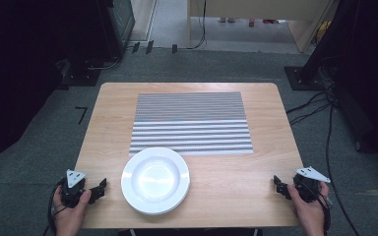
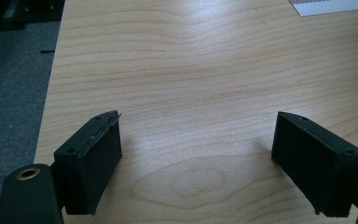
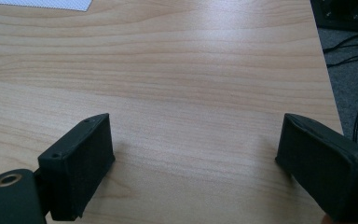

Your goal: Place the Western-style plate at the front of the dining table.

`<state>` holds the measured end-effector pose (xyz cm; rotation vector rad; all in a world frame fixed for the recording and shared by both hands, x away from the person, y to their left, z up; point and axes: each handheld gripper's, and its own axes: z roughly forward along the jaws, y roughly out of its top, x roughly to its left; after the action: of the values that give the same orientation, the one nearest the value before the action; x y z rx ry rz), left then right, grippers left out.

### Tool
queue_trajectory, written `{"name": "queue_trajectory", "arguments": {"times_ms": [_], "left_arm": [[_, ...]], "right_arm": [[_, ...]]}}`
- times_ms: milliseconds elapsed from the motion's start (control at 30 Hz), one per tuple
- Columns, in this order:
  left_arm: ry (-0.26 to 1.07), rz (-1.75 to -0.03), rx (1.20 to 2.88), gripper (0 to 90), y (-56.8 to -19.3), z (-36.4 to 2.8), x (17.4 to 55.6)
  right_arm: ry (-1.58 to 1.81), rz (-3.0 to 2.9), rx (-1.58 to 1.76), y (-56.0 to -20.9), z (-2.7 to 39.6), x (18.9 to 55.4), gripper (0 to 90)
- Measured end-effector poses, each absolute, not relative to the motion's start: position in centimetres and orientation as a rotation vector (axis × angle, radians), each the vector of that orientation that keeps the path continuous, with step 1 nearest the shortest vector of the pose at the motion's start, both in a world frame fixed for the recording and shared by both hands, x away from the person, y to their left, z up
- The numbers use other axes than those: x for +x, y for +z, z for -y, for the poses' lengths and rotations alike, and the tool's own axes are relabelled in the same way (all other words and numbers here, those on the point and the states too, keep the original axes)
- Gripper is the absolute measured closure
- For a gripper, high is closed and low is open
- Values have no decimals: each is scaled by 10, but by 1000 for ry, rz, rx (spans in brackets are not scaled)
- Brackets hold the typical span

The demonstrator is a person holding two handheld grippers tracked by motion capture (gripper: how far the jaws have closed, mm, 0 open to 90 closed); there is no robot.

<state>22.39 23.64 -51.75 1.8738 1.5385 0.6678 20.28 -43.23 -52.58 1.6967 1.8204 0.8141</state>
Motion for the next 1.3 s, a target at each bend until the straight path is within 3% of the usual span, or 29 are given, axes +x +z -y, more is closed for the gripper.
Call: {"name": "queue_trajectory", "arguments": {"times_ms": [433,1300], "left_arm": [[649,-1564,1820,158,-513,-236,225],[627,-1428,1763,158,-477,-203,216]], "right_arm": [[846,-1758,1689,-519,427,202,144],[1054,-1787,1588,-477,377,208,146]]}}
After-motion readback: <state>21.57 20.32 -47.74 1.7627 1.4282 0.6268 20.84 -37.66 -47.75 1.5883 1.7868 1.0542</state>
